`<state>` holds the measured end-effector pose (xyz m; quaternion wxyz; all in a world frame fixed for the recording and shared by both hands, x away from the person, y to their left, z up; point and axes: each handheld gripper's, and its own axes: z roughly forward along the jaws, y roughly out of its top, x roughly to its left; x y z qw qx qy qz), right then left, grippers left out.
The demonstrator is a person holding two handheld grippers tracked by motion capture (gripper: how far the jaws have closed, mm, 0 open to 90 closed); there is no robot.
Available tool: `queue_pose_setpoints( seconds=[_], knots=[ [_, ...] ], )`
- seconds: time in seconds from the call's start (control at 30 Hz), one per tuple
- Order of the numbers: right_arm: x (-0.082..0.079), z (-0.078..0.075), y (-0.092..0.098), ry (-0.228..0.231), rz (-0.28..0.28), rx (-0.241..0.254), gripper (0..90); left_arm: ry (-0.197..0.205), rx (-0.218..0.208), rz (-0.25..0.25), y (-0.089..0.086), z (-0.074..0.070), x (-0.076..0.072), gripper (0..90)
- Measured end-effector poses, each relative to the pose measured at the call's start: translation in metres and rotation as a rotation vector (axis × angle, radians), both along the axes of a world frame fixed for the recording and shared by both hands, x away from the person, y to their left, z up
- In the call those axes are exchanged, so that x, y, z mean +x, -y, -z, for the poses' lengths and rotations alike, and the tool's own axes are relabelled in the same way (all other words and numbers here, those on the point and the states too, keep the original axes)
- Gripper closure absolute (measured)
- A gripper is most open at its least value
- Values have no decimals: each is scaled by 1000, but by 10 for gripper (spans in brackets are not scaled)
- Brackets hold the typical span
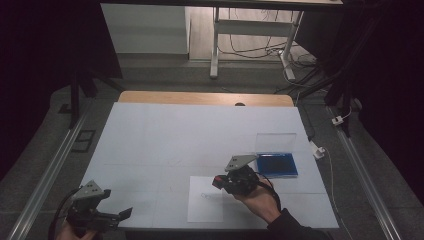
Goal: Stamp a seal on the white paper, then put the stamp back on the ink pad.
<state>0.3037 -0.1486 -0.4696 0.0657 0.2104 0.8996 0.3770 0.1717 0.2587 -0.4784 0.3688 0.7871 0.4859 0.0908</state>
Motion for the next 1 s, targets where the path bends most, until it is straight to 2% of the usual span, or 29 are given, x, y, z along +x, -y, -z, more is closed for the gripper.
queue_pose_setpoints(
  seconds=[0.67, 1.0],
  knots=[
    [13, -8, 29, 12, 100, 4, 791, 2, 0, -1, 0, 0, 0, 8],
    [22, -12, 46, 12, 161, 26, 793, 3, -2, 1, 0, 0, -1, 8]
  ],
)
